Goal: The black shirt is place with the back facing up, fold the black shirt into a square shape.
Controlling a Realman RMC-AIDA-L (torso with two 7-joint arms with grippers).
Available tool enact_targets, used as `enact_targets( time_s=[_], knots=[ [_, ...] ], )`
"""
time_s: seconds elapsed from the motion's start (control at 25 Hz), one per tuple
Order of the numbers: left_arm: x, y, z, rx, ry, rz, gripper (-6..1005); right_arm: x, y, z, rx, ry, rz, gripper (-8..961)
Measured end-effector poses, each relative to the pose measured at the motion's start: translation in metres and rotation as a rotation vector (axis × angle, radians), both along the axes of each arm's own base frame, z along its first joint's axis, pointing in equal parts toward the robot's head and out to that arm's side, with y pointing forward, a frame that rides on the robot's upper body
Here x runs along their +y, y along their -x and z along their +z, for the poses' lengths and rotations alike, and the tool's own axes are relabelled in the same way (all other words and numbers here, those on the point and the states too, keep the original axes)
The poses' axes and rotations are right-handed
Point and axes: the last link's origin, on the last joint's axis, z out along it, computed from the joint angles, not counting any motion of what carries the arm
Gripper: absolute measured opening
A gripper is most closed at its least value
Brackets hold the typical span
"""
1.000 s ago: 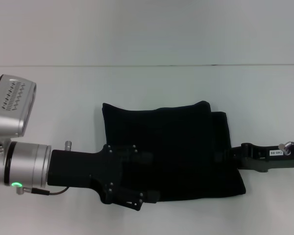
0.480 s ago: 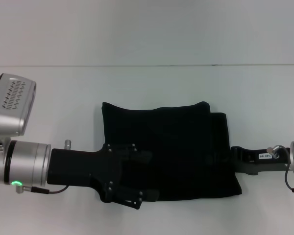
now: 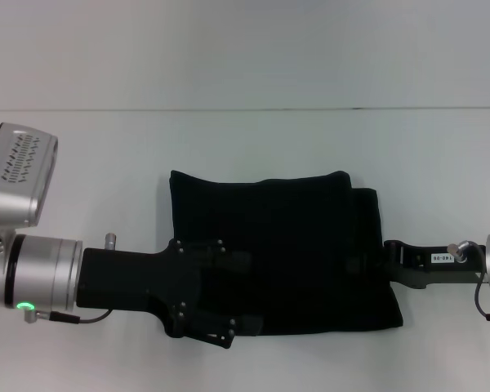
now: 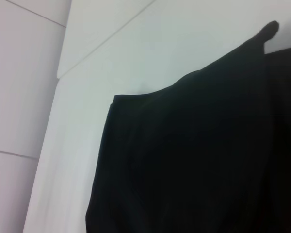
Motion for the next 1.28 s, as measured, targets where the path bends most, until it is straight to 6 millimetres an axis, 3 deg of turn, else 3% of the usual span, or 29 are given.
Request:
enact_targets(
  time_s=[0.44,0.8,1.28],
  knots=[
    [0.000,0.001,0.001,-0.004,-0.005,0.005,937,0.004,0.010,0.009,0.039,-0.030,0.091,36],
    [0.002,0.002,0.005,-0.009,-0.022,0.011,936,0.014,0.033,0.031,0.094,-0.068,0.202,36],
    [0.002,0.003,0.007,-0.017,-0.028,0.029,937,0.023,0.043,0.049,0.088,-0.075,0.260,35]
  ],
)
